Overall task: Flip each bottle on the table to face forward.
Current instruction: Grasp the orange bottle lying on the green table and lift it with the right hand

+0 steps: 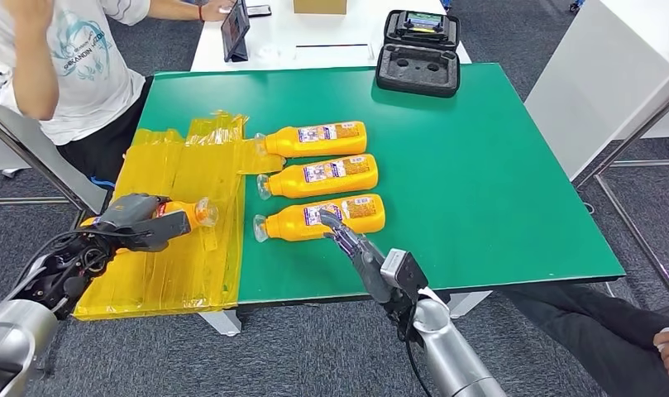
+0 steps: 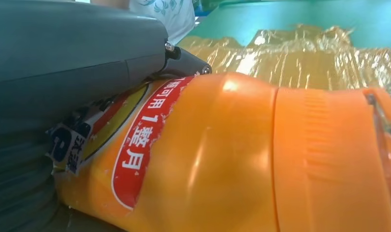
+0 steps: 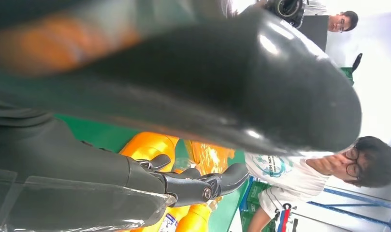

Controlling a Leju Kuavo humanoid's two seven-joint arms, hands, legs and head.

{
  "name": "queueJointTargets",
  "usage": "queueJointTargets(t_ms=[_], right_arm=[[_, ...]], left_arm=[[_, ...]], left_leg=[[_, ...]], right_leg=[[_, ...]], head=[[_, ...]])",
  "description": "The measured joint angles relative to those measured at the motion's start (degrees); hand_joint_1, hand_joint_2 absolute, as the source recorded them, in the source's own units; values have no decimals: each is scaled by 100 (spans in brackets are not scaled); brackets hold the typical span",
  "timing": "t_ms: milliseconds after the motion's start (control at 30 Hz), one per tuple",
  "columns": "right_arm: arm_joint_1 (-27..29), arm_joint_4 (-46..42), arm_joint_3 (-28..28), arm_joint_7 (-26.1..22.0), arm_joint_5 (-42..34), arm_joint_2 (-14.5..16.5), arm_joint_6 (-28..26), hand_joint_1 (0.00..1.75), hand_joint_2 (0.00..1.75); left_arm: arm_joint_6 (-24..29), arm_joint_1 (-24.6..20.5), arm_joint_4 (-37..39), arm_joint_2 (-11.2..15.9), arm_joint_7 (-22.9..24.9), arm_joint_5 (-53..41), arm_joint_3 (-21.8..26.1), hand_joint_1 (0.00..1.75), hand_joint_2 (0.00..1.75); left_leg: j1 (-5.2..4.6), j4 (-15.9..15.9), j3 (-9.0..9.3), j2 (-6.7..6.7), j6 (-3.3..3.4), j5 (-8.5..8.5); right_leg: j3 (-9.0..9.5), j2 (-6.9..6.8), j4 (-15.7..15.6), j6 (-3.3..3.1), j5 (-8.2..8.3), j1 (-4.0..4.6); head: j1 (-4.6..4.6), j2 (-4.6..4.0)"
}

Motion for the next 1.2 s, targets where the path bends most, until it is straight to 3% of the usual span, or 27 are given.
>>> queueJointTargets(t_ms=[400, 533, 767, 800, 900, 967, 1067, 1200], right_arm=[[-10, 93, 14, 25, -122, 4, 1, 0, 0], [-19, 121, 14, 56, -169, 6, 16, 0, 0], [-40, 172, 14, 93, -187, 15, -16, 0, 0], [-40, 174, 14, 97, -184, 15, -34, 0, 0], [-39, 179, 13, 111, -164, 13, -79, 0, 0], [-36, 184, 14, 118, -151, 11, -101, 0, 0], [-28, 187, 14, 127, -139, 7, -138, 0, 0], [-5, 188, 15, 143, -138, 4, -180, 0, 0]], left_arm=[[-68, 132, 131, -55, 55, -334, -15, 173, 175], [-299, 61, 170, -68, -53, -475, -16, 164, 175], [-509, -30, 263, -83, -145, -554, -20, 127, 175], [-531, -35, 275, -84, -157, -553, -20, 127, 131], [-581, -39, 307, -85, -195, -545, -20, 78, 0], [-638, -37, 331, -85, -227, -521, -20, 37, 0], [-744, -32, 364, -85, -298, -436, -21, 0, 0], [-887, -32, 386, -89, -415, -238, -8, 0, 0]], left_leg=[[0, 0, 3, 1, 0, 0], [0, 0, 3, 1, 0, 0], [0, 0, 4, 2, 0, 0], [0, 0, 4, 2, 0, 0], [0, 0, 4, 2, 0, 0], [0, 0, 4, 1, 0, 0], [0, 0, 4, 1, 0, 0], [0, 0, 6, 1, 0, 0]], right_leg=[[0, 0, -1, 0, 0, 0], [1, 0, 0, 0, 0, 0], [1, 1, -1, 0, 0, -1], [1, 1, -1, 0, 0, -1], [1, 1, -1, 0, 0, -1], [1, 0, -1, 0, 0, -1], [1, 1, -1, 0, 0, 0], [2, 0, -1, 0, 0, -1]], head=[[-2, 0], [0, 0], [-1, 0], [-1, 0], [0, 0], [0, 0], [0, 0], [-1, 0]])
